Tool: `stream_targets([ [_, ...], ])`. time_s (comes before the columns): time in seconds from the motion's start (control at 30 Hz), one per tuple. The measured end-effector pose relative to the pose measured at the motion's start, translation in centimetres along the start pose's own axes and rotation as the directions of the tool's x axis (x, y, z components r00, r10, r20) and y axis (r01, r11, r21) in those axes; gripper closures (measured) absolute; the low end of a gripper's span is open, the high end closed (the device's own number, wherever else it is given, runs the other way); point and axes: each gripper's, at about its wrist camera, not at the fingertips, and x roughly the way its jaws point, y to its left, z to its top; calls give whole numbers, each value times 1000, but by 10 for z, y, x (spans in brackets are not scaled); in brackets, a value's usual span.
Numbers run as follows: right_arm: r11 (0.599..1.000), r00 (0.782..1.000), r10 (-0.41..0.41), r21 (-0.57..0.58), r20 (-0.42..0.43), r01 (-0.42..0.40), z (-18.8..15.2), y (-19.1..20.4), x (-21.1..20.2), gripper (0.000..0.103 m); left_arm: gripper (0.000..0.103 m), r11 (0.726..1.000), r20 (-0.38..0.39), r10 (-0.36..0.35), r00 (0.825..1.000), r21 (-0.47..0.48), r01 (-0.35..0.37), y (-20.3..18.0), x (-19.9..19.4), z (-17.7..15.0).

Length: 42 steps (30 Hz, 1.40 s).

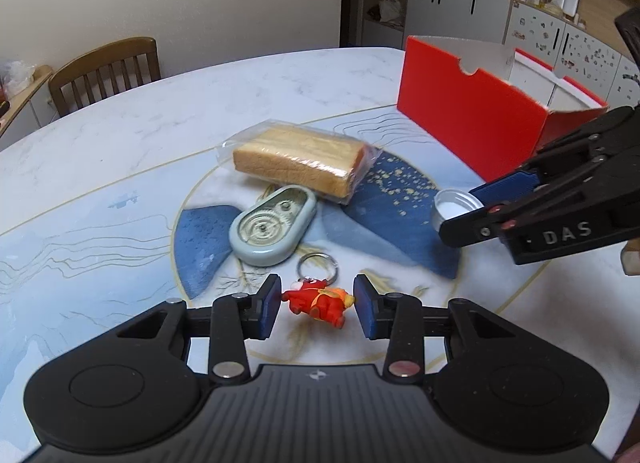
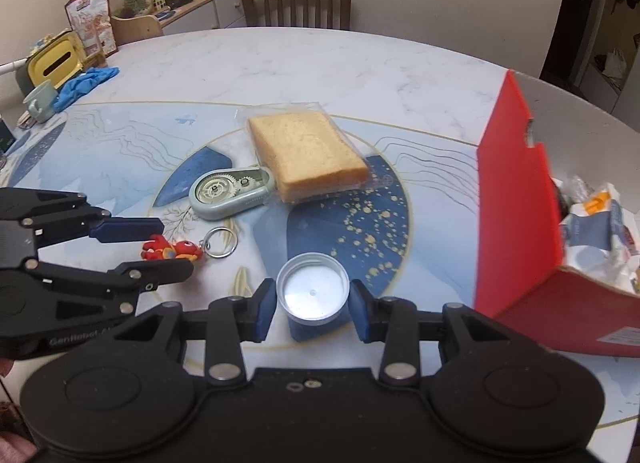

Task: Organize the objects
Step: 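Carry the red horse keychain and white jar lid over the red shoebox with both tools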

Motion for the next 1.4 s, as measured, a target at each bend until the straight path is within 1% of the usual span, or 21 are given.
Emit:
stream_targets([
  [0.13, 1000, 1000, 18, 4, 0, -18, -3, -11, -18, 65, 65, 1000, 8, 3, 1000, 2, -3, -13, -6, 4],
  [0.33, 1000, 1000, 10, -21, 14, -10, -7, -30, -46, 65, 65, 1000, 14, 13, 1000, -9, -13, -28, -13, 9],
  [0.5, 1000, 999, 0, -24, 37, 1, -9, -52, -67, 65, 65, 1000, 32, 3, 999, -13, -3, -41, -22, 21],
  [0.67, 1000, 998, -10, -11, 64, 11, -13, -79, -87, 65, 65, 1000, 51, -23, 998, -9, 23, -58, -29, 38],
  [0.8, 1000, 997, -21, 8, 80, 20, -14, -99, -98, 65, 65, 999, 67, -54, 996, 6, 54, -74, -32, 54],
  [0.93, 999, 994, -39, 23, 100, 37, -15, -120, -108, 65, 65, 996, 96, -74, 993, 53, 69, -92, -34, 71],
  [1.07, 997, 992, -59, 49, 113, 54, -15, -143, -114, 65, 65, 992, 122, -108, 987, 79, 99, -106, -35, 93],
  [1.3, 993, 986, -96, 83, 138, 85, -12, -178, -121, 65, 65, 981, 161, -160, 974, 138, 139, -130, -29, 135],
  [1.4, 991, 983, -117, 81, 140, 106, -9, -191, -120, 65, 65, 976, 164, -175, 971, 160, 149, -139, -22, 152],
])
